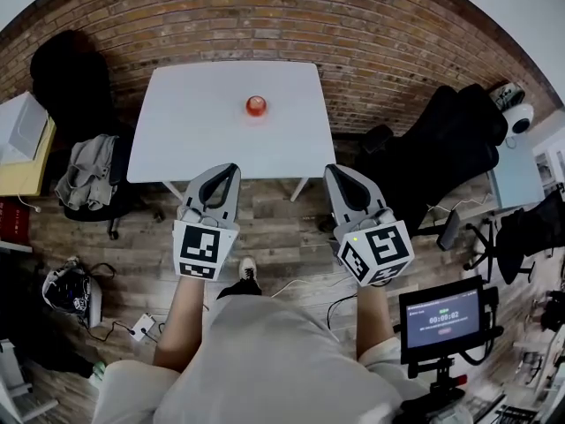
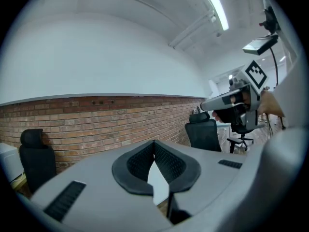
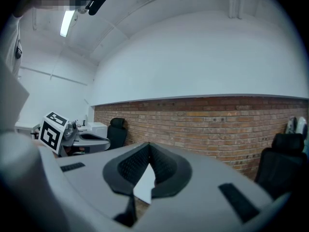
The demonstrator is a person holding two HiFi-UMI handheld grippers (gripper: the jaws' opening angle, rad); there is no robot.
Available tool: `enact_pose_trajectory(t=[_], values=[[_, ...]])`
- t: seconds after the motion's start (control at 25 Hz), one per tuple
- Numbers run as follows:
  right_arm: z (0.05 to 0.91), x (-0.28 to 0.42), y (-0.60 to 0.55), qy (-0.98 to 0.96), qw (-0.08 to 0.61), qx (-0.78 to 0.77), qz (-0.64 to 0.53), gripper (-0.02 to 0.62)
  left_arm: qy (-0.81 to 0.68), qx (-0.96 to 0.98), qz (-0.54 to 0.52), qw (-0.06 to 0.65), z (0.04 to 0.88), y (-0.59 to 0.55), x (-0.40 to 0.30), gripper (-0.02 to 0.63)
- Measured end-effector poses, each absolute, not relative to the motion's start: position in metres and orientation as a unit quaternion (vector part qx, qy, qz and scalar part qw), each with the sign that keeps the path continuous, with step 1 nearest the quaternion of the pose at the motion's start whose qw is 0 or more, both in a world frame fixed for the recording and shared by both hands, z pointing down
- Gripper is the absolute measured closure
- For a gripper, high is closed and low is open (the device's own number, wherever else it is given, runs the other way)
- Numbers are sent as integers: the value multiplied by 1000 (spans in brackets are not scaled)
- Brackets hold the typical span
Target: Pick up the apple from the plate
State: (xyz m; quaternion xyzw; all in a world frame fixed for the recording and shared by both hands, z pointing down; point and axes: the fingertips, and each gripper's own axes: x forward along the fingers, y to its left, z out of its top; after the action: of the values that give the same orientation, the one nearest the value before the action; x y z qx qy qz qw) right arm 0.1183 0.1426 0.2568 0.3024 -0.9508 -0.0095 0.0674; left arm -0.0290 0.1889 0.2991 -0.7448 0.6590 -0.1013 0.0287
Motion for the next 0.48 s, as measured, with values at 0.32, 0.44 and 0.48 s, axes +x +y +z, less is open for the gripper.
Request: enact_pose_trajectory(t=[0.32, 0.44, 0.48], values=[[257, 82, 113, -952, 69, 300, -4, 594, 651, -751, -104, 24, 302, 156, -59, 600], [261, 71, 102, -951, 71, 301, 0, 594, 648, -754, -104, 21, 306, 144, -70, 600], [264, 66, 97, -951, 74, 301, 1, 594, 647, -755, -105, 18, 308, 139, -75, 600]])
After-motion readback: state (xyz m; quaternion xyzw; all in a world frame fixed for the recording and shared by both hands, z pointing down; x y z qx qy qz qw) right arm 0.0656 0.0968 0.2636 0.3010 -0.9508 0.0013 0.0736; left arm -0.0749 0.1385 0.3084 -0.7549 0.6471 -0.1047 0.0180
